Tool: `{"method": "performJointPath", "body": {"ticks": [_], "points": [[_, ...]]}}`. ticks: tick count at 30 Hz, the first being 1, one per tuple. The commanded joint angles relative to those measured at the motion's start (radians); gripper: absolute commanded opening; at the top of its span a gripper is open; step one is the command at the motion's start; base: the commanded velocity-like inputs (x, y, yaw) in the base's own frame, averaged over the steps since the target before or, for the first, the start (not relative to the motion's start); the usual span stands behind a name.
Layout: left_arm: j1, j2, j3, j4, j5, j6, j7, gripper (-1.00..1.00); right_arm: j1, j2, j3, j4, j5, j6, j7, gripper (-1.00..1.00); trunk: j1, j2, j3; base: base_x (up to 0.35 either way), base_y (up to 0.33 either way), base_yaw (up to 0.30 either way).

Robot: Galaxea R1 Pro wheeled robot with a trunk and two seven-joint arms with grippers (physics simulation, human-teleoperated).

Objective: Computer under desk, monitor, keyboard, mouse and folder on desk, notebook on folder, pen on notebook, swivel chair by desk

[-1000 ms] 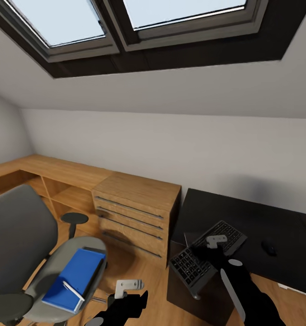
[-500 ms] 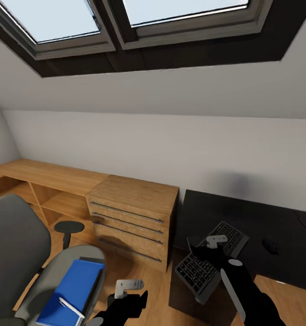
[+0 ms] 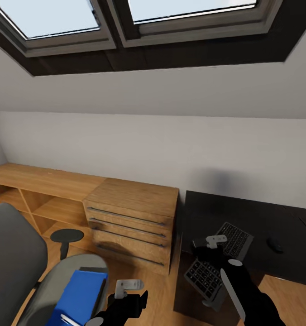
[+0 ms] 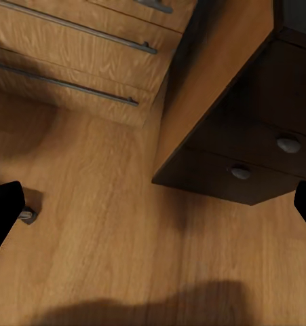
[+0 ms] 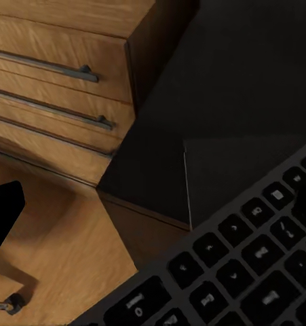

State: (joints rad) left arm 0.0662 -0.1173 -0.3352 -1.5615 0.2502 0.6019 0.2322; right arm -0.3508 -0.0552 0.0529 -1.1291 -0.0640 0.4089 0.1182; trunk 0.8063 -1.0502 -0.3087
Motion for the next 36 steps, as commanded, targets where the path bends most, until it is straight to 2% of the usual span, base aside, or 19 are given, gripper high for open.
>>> {"method": "performJointPath", "body": {"ticks": [1, 9, 13, 18, 24, 36], "points": [[0.0, 0.0, -0.001, -0.002, 0.011, 0.003, 0.009, 1.0, 0.0, -0.001, 0.001, -0.001, -0.007, 0.005, -0.001, 1.0, 0.0, -0.001, -0.001, 0.006, 0.06, -0.006], [0.0, -0.001, -0.001, -0.002, 0.011, 0.003, 0.009, 1.0, 0.0, 0.0, 0.007, 0.005, -0.003, 0.005, 0.001, 1.0, 0.0, -0.001, -0.001, 0.086, 0.117, -0.002], [0.0, -0.001, -0.002, -0.001, 0.011, 0.003, 0.009, 1.0, 0.0, 0.001, 0.033, 0.008, 0.0, 0.005, 0.0, 1.0, 0.0, -0.001, -0.001, 0.141, 0.134, 0.0], [0.0, -0.001, -0.003, -0.002, 0.012, 0.003, 0.009, 1.0, 0.0, 0.001, 0.083, 0.009, 0.003, 0.006, -0.003, 1.0, 0.0, -0.001, -0.001, 0.045, 0.041, 0.0], [0.0, -0.001, -0.004, -0.002, 0.011, 0.003, 0.009, 1.0, 0.0, 0.002, 0.113, 0.018, 0.009, 0.008, -0.018, 1.0, 0.0, -0.001, -0.001, 0.014, 0.012, 0.0], [0.0, -0.001, -0.007, -0.002, 0.011, 0.003, 0.01, 1.0, 0.0, 0.003, 0.135, 0.029, 0.015, 0.016, -0.209, 1.0, 0.0, -0.001, -0.001, 0.001, 0.001, 0.0]]}}
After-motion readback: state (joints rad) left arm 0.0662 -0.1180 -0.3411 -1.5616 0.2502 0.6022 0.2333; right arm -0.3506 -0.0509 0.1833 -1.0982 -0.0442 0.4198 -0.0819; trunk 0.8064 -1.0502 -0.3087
